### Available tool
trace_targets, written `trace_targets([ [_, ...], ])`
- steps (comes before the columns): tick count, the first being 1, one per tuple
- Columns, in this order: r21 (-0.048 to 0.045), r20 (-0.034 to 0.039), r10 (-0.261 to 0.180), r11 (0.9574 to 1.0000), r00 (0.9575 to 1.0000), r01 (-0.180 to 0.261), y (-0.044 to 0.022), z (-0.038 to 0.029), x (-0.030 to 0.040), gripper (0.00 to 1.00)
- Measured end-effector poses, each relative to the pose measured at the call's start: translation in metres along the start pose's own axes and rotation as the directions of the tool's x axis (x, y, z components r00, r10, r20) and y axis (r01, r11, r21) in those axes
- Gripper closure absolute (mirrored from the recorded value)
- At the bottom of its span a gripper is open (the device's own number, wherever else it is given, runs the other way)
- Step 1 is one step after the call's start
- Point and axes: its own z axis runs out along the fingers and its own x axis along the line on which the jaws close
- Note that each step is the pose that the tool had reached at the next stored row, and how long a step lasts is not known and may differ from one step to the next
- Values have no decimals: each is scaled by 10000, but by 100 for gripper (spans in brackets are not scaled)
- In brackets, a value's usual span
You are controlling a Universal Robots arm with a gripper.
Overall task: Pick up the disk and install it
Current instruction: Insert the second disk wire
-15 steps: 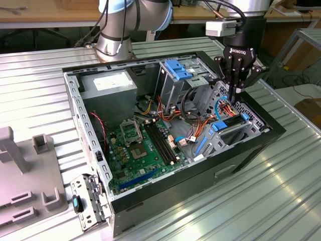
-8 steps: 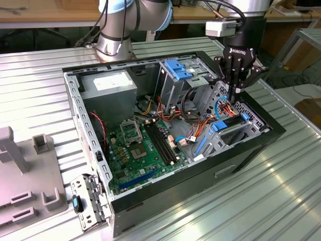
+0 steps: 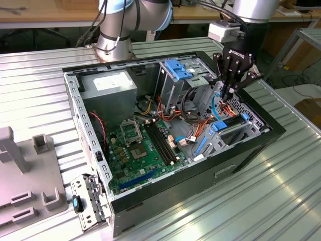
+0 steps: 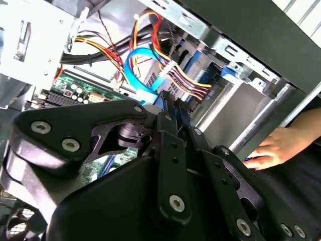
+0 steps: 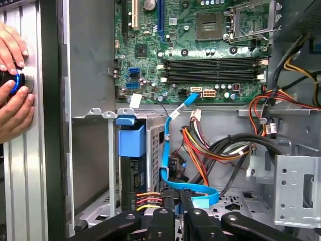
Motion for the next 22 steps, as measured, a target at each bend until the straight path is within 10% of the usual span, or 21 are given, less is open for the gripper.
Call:
trace_targets([
  [4,0,50,1,10000,10000,-1,3,50,202,84],
  [7,3,218,2,10000,9998,-2,8,80,306,84],
  [12,14,931,7,10000,9957,-8,28,114,393,84],
  [14,19,1110,-2,10000,9938,0,36,137,458,84],
  [22,33,1157,-57,10000,9933,54,46,169,554,84],
])
